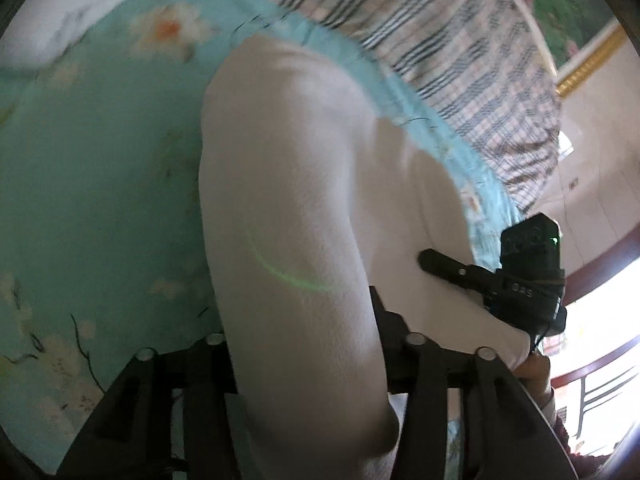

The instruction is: Fold large clothes

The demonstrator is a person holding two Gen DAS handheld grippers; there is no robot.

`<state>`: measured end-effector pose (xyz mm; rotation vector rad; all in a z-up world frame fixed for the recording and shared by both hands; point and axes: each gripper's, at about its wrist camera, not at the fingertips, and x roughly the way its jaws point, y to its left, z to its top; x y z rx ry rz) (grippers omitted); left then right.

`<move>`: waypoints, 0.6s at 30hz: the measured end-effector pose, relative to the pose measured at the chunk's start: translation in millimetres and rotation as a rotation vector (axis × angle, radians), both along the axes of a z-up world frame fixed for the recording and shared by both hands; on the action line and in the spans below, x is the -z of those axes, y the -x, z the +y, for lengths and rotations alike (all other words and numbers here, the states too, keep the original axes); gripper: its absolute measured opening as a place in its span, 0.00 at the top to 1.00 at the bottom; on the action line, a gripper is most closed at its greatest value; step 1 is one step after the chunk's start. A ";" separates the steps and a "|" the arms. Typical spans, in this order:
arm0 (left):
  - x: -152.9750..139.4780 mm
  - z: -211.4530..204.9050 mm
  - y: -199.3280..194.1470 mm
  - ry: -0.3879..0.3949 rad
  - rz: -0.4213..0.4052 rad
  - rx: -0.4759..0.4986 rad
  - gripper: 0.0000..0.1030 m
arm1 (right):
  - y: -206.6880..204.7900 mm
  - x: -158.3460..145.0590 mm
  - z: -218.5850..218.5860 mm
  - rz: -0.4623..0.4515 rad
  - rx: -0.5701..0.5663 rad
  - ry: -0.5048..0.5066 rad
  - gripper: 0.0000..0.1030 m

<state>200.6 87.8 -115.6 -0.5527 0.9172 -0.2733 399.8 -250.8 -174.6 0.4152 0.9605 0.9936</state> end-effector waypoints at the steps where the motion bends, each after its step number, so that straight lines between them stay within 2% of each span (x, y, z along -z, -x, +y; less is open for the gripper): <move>1: 4.4 3.2 0.6 0.035 -0.001 -0.004 0.51 | -2.0 4.0 -0.2 0.011 0.000 -0.003 0.81; 3: 7.8 7.2 1.5 0.070 -0.004 -0.005 0.49 | -3.4 10.8 -4.7 0.032 -0.001 -0.029 0.80; 8: 4.5 0.6 -2.0 0.033 0.004 0.003 0.46 | -0.8 10.2 -0.2 0.024 0.011 -0.005 0.78; 10: 4.4 -1.1 -3.8 0.023 0.011 0.006 0.44 | 0.9 9.1 -0.5 0.025 0.022 0.009 0.71; 13: 0.2 -4.1 0.7 -0.002 0.024 0.010 0.42 | 4.4 4.4 -3.5 0.023 0.056 0.039 0.67; 15: -10.8 -3.3 8.1 -0.041 0.021 0.001 0.42 | 7.8 -1.6 -11.2 0.003 0.084 0.076 0.59; 18: -37.9 2.9 28.6 -0.092 -0.052 -0.036 0.42 | 16.1 -19.7 -25.1 -0.054 0.140 0.097 0.58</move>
